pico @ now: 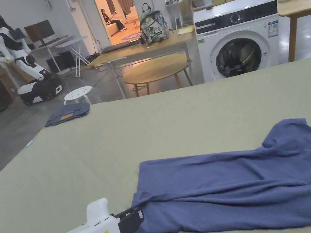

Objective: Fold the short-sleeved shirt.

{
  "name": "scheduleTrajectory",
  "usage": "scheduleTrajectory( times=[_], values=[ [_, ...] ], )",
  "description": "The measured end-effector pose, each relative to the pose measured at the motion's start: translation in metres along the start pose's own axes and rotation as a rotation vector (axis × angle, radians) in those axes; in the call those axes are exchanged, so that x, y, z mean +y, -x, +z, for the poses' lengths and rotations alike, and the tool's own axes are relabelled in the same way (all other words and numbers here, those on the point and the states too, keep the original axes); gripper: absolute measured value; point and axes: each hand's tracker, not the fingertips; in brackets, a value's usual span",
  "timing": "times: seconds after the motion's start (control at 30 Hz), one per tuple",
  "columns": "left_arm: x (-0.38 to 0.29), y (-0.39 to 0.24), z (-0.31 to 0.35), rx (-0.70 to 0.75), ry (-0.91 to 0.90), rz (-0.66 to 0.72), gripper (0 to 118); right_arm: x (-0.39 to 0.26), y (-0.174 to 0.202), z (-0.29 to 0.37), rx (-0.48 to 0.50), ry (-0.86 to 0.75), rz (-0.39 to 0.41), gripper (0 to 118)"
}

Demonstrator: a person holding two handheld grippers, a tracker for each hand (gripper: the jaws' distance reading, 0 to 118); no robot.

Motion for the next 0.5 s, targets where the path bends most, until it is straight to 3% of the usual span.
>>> scheduleTrajectory(
  times=[0.23,0.27,0.3,0.33,0.37,0.5],
  values=[
    [-0.014,0.001,-0.08,0.051,0.201,-0.012,48,-0.003,-0.019,-0.003,-0.064,0.047,-0.018,0],
    [-0.019,-0.003,-0.08,0.106,0.15,-0.063,46,-0.004,-0.021,-0.003,-0.07,0.054,-0.024,0],
    [-0.02,-0.007,-0.081,0.141,0.12,-0.08,35,-0.004,-0.023,-0.004,-0.071,0.06,-0.031,0],
    [-0.019,-0.007,-0.084,0.095,0.147,-0.05,7,-0.004,-0.027,-0.007,-0.063,0.068,-0.042,0],
    [-0.021,-0.012,-0.085,0.126,0.156,-0.052,0,-0.004,-0.029,-0.011,-0.056,0.072,-0.052,0],
    [-0.017,-0.011,-0.082,0.101,0.178,-0.04,0,0.012,-0.027,-0.032,-0.059,0.072,-0.069,0]
  ],
)
